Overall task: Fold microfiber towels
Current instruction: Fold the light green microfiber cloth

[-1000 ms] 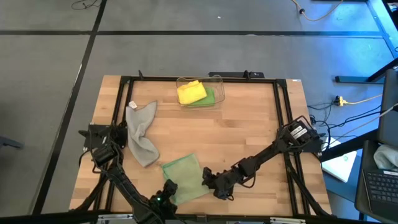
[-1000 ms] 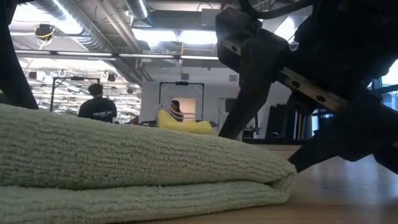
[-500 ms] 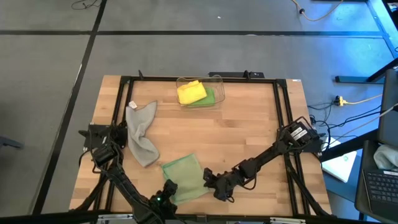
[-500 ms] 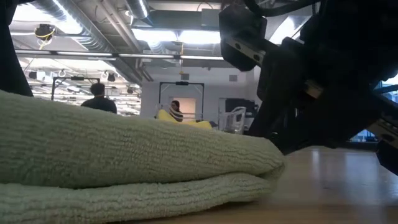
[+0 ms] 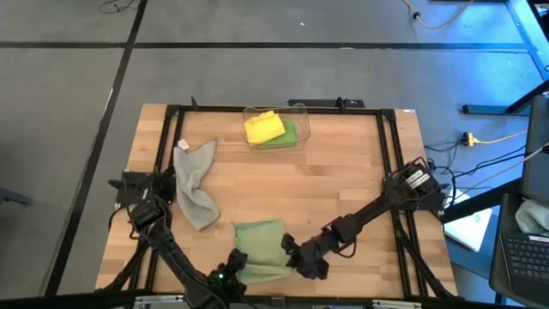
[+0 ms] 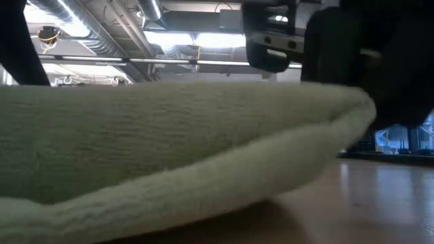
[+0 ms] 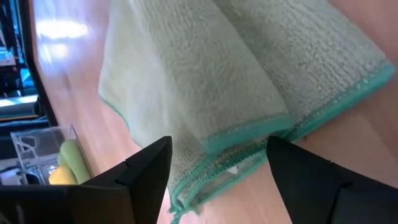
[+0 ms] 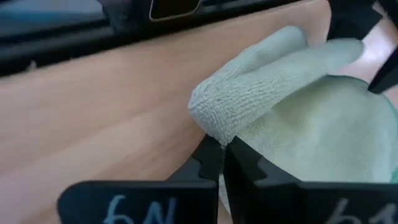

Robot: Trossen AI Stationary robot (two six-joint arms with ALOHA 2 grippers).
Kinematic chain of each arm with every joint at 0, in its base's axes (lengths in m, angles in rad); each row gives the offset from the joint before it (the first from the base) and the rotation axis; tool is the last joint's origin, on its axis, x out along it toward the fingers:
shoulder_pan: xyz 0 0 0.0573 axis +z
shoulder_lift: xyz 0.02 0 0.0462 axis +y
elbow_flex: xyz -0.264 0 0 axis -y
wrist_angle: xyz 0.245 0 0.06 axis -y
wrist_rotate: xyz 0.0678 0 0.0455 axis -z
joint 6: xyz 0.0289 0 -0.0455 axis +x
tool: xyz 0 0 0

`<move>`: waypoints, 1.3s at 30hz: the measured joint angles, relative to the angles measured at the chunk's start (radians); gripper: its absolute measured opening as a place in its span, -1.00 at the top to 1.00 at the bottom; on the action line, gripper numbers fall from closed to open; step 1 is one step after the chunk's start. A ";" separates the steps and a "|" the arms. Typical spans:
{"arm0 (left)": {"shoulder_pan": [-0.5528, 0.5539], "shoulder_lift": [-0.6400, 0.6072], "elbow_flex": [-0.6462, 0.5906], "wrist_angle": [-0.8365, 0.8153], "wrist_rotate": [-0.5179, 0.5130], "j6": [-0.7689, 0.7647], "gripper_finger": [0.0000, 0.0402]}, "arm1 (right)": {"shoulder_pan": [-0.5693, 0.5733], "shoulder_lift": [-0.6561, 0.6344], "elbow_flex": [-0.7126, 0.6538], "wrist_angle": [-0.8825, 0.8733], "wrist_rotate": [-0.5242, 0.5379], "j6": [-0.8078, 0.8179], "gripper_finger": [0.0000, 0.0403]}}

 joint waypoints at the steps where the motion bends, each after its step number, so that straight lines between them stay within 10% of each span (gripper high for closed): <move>1: 0.000 0.000 0.003 0.000 0.000 0.006 -0.29 | -0.006 -0.008 0.000 -0.005 -0.022 0.018 0.96; 39: 0.010 -0.007 0.007 0.035 0.015 0.013 -0.29 | -0.178 -0.038 0.003 0.180 -0.589 0.774 0.96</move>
